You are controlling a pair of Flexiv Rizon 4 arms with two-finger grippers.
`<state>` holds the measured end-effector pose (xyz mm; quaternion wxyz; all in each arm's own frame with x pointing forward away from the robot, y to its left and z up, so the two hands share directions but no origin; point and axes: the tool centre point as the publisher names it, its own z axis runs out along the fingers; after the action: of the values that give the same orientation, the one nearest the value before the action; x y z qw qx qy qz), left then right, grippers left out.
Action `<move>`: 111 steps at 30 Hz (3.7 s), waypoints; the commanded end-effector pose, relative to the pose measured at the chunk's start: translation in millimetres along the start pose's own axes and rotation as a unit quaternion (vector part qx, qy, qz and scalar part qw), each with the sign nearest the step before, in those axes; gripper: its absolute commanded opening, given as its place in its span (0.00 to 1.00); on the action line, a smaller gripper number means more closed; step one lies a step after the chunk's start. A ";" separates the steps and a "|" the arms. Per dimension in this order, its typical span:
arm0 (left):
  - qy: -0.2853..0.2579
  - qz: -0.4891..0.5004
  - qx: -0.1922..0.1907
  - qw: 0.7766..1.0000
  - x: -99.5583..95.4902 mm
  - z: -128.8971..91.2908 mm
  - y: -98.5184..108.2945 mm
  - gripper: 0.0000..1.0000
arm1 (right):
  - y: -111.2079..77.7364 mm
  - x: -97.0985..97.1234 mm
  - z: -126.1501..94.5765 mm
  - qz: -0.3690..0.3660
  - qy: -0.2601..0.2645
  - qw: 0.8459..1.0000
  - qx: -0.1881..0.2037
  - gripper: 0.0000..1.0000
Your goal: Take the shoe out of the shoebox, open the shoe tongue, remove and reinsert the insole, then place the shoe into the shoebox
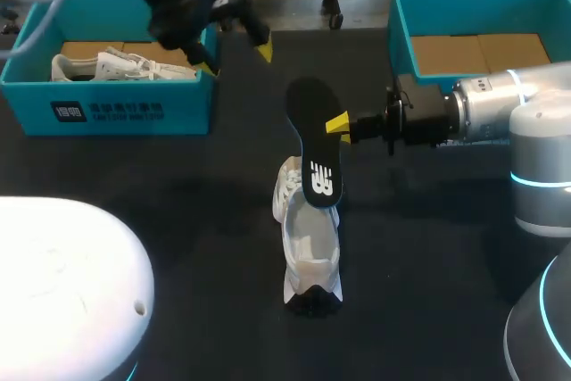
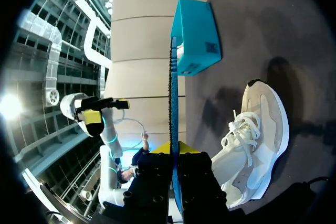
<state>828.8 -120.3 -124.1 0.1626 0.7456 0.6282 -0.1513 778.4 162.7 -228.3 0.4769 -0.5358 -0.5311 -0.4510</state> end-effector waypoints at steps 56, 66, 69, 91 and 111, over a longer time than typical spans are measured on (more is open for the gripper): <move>-0.045 -0.078 -0.047 0.995 -37.5 5.7 -26.0 1.00 | -0.7 -0.4 1.3 0.000 0.000 1.000 -0.001 0.00; -0.186 -0.126 -0.125 0.966 -5.1 6.9 -33.4 1.00 | -0.7 -0.4 1.3 0.000 0.000 1.000 -0.001 0.00; -0.220 -0.130 -0.202 0.945 3.5 4.1 -46.9 1.00 | -0.7 -0.4 1.3 0.000 0.000 1.000 -0.001 0.00; -0.279 -0.120 -0.160 0.939 22.5 19.1 -27.9 1.00 | -0.7 -0.4 1.3 0.000 0.000 1.000 -0.001 0.00; -0.265 -0.161 -0.156 0.938 38.6 42.1 -15.5 1.00 | -0.7 -0.4 1.3 0.000 0.000 1.000 -0.001 0.00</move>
<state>819.3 -102.1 -180.1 0.4113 0.5316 0.6899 -0.2689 778.5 162.9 -228.3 0.4769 -0.5359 -0.5311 -0.4509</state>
